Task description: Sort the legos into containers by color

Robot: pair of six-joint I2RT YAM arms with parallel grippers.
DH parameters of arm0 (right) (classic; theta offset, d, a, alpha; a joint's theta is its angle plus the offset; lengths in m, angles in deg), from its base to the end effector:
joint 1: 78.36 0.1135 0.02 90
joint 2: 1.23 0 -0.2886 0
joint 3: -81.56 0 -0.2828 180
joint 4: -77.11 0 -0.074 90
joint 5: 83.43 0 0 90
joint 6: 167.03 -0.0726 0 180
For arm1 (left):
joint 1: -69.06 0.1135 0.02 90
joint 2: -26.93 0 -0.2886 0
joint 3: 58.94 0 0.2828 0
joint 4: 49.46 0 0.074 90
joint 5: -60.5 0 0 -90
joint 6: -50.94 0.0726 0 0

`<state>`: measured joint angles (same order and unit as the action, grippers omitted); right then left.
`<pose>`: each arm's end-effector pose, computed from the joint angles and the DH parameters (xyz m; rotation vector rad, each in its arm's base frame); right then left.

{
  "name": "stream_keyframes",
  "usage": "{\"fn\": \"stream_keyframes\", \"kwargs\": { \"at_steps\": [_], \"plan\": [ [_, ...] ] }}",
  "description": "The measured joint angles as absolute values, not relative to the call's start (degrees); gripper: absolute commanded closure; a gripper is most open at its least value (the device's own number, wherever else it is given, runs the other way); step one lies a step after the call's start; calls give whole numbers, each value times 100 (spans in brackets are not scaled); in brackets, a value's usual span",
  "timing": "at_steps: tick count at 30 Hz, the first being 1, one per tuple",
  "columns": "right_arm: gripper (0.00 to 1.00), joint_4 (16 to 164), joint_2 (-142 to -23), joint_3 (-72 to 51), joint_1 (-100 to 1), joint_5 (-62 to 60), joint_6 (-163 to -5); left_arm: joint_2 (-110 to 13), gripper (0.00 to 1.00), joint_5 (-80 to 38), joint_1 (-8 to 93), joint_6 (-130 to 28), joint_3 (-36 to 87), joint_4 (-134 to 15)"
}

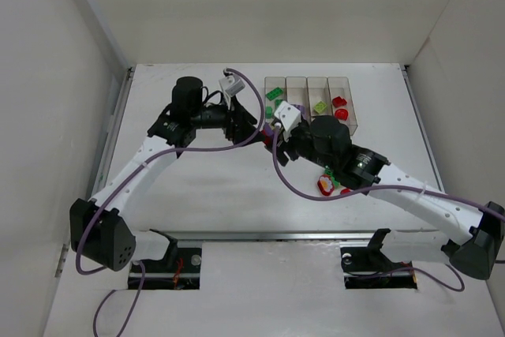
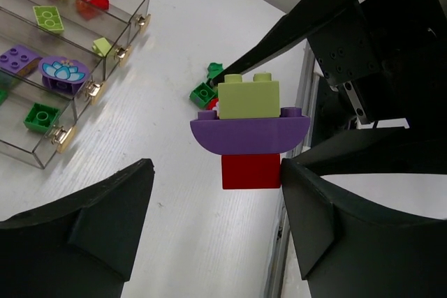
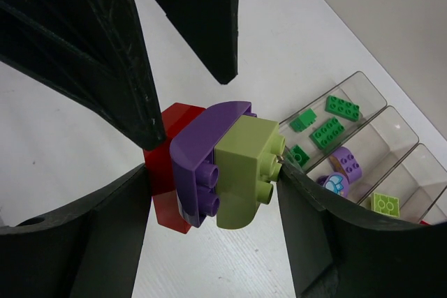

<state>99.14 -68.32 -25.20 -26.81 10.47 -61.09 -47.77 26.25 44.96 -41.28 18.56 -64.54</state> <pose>0.2089 0.2551 0.3696 -0.9950 1.5756 0.3698 0.2845 -0.1930 0.3813 1.0318 1.5284 -1.1849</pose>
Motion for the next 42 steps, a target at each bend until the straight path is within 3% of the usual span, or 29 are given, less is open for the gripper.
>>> {"fn": "stream_keyframes", "kwargs": {
  "at_steps": [8, 16, 20, 22, 24, 27, 28, 29, 37, 42],
  "plan": [
    [84, 9894, -6832, -2520, -2650, 1065, -6157, -4916, 34, 2773, 4402, -3951, 1861, -6681],
    [83, 9912, -6852, -2520, -2655, 1113, -6161, -5107, 63, 3136, 4358, -4025, 2009, -6790],
    [83, 9872, -6852, -2520, -2657, 1130, -6185, -5122, 85, 3239, 4352, -4203, 2029, -6756],
    [79, 9859, -6852, -2520, -2657, 1132, -6200, -5146, 100, 3278, 4356, -4257, 2051, -6751],
    [73, 9859, -6852, -2520, -2659, 1141, -6207, -5163, 100, 3289, 4356, -4286, 2058, -6749],
    [29, 9861, -6852, -2523, -2659, 1150, -6242, -5168, 100, 3298, 4356, -4303, 2058, -6749],
    [4, 9861, -6852, -2523, -2659, 1154, -6273, -5168, 100, 3300, 4358, -4297, 2058, -6747],
    [0, 9861, -6852, -2523, -2659, 1157, -6329, -5168, 100, 3298, 4361, -4286, 2058, -6751],
    [0, 9789, -6564, -2676, -2661, 1167, -6434, -5168, 100, 2747, 4376, -3479, 2058, -7280],
    [0, 10652, -6524, -2387, -2716, 573, -6078, -5148, 100, 2358, 4535, -2054, 2060, -7879]
  ]
}}
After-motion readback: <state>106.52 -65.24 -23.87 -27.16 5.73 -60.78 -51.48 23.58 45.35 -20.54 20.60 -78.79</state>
